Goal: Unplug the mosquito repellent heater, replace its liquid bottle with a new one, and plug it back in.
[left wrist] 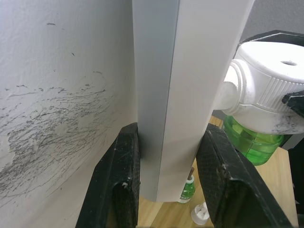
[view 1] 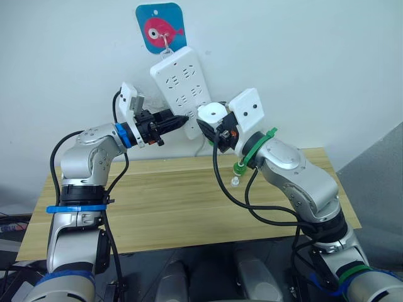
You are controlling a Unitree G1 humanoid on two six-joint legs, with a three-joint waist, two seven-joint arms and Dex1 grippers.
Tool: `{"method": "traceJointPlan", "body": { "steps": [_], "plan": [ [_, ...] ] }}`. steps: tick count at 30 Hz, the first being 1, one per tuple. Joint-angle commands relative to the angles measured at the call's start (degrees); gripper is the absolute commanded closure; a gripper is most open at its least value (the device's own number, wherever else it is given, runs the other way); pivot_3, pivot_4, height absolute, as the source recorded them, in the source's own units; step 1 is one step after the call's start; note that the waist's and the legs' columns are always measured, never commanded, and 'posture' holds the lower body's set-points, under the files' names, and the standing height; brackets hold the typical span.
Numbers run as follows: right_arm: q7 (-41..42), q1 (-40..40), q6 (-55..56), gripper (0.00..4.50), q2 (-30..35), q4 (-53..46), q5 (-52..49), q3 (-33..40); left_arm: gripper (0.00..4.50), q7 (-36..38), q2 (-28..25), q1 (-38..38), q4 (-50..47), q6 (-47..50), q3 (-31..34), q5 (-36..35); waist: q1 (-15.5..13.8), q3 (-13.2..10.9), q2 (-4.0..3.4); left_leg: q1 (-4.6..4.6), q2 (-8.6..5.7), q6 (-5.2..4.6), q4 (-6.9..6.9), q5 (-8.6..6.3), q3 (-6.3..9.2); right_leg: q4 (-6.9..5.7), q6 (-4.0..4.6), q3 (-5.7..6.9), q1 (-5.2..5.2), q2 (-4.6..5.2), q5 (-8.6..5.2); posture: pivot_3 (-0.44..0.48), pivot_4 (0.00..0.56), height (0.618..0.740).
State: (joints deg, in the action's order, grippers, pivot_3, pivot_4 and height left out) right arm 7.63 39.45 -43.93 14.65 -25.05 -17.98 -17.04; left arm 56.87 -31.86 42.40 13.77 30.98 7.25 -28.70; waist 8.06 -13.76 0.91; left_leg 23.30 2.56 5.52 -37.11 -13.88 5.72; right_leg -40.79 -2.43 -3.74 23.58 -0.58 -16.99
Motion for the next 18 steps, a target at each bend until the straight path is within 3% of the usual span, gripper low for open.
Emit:
{"method": "traceJointPlan", "body": {
  "steps": [1,18],
  "plan": [
    [0.80,1.11,0.67,1.46,-0.18,-1.11,2.18,1.20,3.19,0.85,-0.37,0.20,-3.13,-0.03,0.97,-1.69,0.00,0.00,0.00,0.00,0.00,0.00,0.00,0.00,0.00,0.00,0.00,0.00,0.00,0.00,0.00,-0.162,0.164,0.725],
    [2.26,1.50,1.11,1.46,-3.54,0.29,9.01,-0.05,3.19,1.04,-0.22,0.27,-3.83,0.92,0.56,-2.10,0.07,0.00,0.00,0.01,0.00,0.01,0.00,0.00,-0.01,-0.02,0.00,-0.01,0.02,0.00,0.00,-0.165,0.169,0.725]
  ]
}}
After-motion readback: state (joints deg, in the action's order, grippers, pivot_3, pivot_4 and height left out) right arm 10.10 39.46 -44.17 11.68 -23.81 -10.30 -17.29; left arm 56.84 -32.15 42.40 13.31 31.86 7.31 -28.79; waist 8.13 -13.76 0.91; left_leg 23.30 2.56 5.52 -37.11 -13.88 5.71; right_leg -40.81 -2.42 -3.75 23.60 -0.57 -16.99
